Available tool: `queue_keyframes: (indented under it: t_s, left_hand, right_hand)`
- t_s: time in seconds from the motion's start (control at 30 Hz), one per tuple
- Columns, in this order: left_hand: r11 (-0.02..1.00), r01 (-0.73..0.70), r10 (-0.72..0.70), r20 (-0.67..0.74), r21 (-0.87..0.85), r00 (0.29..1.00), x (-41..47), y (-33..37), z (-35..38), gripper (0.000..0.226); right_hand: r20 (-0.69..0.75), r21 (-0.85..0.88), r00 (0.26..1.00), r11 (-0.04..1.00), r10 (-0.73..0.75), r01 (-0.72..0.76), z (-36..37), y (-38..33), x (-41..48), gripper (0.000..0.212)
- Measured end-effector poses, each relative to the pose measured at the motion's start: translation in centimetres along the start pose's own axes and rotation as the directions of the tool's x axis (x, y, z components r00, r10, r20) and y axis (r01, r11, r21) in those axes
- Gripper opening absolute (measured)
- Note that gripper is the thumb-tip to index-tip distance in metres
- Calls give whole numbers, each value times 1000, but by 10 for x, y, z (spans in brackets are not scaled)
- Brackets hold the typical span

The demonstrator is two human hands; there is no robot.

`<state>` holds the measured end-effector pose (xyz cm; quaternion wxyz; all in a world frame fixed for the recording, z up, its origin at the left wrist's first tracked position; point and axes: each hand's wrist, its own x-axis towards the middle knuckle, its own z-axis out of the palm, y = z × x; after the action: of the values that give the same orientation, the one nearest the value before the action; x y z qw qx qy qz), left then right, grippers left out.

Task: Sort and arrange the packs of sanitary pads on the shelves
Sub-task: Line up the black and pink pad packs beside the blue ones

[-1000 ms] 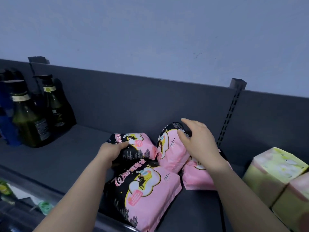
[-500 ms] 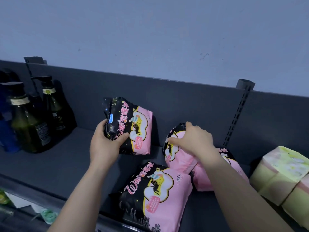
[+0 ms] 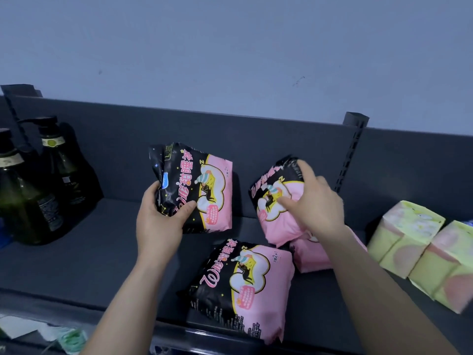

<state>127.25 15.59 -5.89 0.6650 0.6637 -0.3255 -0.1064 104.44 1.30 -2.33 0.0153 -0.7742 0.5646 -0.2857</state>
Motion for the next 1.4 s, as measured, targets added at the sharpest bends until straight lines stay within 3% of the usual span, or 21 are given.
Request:
queue_keyframes:
  t_s: [0.27, 0.53, 0.93, 1.4]
  left_hand:
    - [995, -53, 69, 212, -81, 975, -33, 17, 38, 72]
    - [976, -156, 208, 466, -149, 860, -113, 57, 117, 73]
    - [940, -123, 334, 788, -318, 517, -375, 144, 248, 71]
    - [895, 82, 430, 897, -438, 102, -697, 232, 334, 70]
  right_hand:
    - [-184, 167, 970, 978, 160, -129, -55, 58, -58, 86]
    - [-417, 120, 839, 936, 350, -331, -131, 151, -147, 91]
    - [-609, 11, 593, 753, 527, -658, -300, 309, -356, 92]
    - [-785, -43, 293, 424, 546, -905, -467, 431, -608, 87]
